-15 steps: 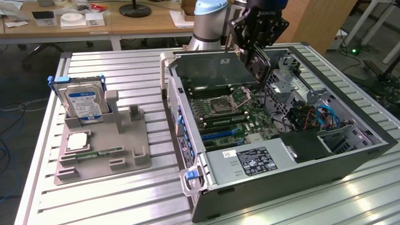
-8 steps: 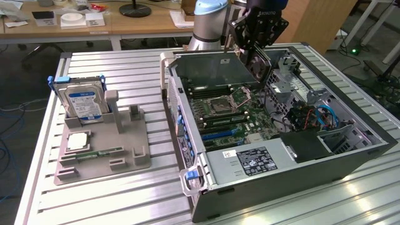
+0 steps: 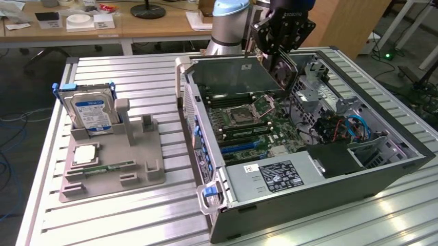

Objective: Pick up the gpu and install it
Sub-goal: 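Insert the gpu into the slot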

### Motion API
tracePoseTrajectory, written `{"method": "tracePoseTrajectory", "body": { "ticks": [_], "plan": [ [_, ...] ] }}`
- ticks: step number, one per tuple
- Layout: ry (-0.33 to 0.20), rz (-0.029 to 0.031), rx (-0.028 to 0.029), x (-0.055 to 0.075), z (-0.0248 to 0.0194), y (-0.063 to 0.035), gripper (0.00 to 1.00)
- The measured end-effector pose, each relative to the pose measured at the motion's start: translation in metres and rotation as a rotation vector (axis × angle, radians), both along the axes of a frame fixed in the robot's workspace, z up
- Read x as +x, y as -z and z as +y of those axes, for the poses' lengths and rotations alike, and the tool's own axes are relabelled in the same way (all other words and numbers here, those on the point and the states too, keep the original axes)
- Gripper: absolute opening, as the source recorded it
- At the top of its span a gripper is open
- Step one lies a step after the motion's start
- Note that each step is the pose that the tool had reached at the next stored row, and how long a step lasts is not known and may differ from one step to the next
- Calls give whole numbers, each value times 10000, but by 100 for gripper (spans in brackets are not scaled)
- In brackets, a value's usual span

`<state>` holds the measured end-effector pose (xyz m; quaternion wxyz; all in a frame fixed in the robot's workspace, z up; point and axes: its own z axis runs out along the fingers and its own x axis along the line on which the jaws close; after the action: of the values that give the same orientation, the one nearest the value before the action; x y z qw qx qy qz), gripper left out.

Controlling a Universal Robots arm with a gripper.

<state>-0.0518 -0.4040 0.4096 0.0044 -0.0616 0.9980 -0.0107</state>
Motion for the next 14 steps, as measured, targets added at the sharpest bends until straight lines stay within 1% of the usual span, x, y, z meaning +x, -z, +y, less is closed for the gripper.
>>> {"method": "tracePoseTrajectory", "body": {
  "ticks": [14],
  "plan": [
    [-478,0,-1,0,0,0,28]
  ]
}}
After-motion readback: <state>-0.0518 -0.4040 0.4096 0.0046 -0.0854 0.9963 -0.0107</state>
